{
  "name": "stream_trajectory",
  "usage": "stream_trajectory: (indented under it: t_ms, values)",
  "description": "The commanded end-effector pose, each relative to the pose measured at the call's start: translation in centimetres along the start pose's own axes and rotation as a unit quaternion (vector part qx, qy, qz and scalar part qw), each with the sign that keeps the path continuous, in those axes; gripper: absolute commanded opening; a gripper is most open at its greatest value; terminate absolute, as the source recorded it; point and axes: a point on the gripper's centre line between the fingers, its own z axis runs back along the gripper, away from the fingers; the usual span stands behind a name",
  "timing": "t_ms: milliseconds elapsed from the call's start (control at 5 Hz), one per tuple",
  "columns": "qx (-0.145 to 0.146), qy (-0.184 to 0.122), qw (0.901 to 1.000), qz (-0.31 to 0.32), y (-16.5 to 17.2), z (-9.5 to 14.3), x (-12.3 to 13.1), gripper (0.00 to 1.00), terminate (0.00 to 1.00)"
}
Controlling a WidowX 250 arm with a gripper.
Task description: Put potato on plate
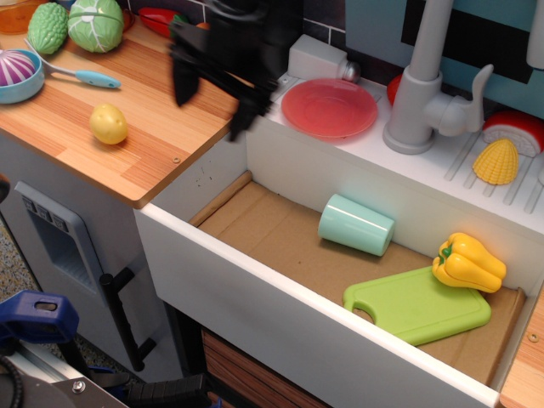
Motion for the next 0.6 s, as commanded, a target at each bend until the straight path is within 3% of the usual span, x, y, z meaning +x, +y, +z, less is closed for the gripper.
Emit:
stream_trajectory:
  t_ms: [0, 200, 400]
  values:
    - [0.057, -0.034, 0.9968, 0.044, 6.6, 0.9, 0.6, 1.00, 0.00]
    - [0.064, -0.046, 0.9951, 0.060, 9.1, 0.2, 1.0, 1.00, 0.00]
    - [0.047, -0.052, 0.9935, 0.090, 10.5, -0.9, 1.6, 1.00, 0.00]
